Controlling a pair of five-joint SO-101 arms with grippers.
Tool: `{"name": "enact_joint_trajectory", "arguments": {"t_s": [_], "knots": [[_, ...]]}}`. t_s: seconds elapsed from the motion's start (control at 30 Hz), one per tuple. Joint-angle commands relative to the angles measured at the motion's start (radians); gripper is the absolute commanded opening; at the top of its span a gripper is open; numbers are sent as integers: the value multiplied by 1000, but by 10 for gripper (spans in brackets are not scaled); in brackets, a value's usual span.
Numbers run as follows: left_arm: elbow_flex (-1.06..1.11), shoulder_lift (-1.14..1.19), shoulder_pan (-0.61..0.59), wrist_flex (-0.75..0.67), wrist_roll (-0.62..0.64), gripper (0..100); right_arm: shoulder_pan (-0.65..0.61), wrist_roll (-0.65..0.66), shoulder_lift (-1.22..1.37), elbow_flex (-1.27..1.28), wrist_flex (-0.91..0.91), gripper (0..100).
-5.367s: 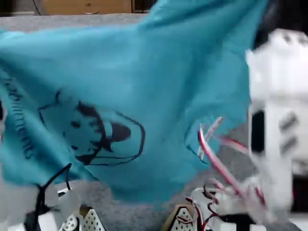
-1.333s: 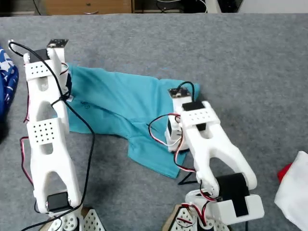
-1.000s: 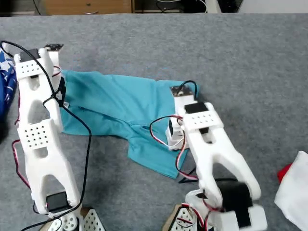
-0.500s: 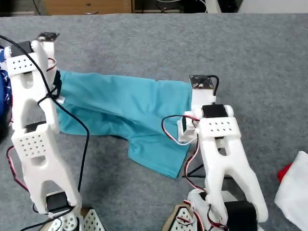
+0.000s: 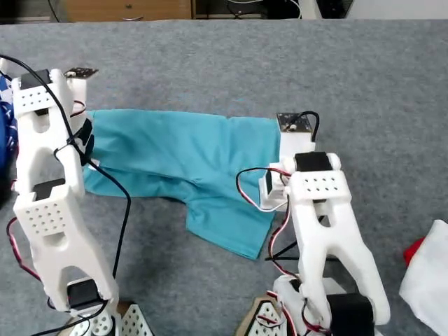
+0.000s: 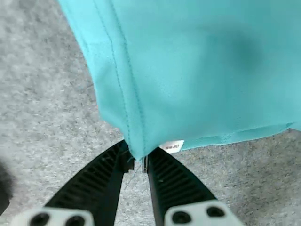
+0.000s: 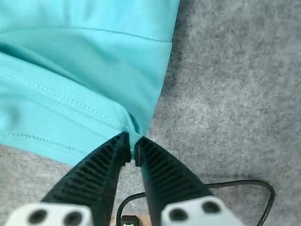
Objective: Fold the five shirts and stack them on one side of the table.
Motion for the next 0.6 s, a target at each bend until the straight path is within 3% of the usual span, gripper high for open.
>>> {"name": "enact_joint_trajectory", "arguments": {"t_s": [0.0, 0.23, 0.57], "knots": [[-3, -77, -32, 9, -8, 18, 39, -11, -91, -50, 9, 4], [71, -77, -54, 11, -8, 18, 41, -6, -269, -39, 74, 5], [109, -67, -49, 9, -35, 18, 39, -2, -289, 67, 74, 5]]}}
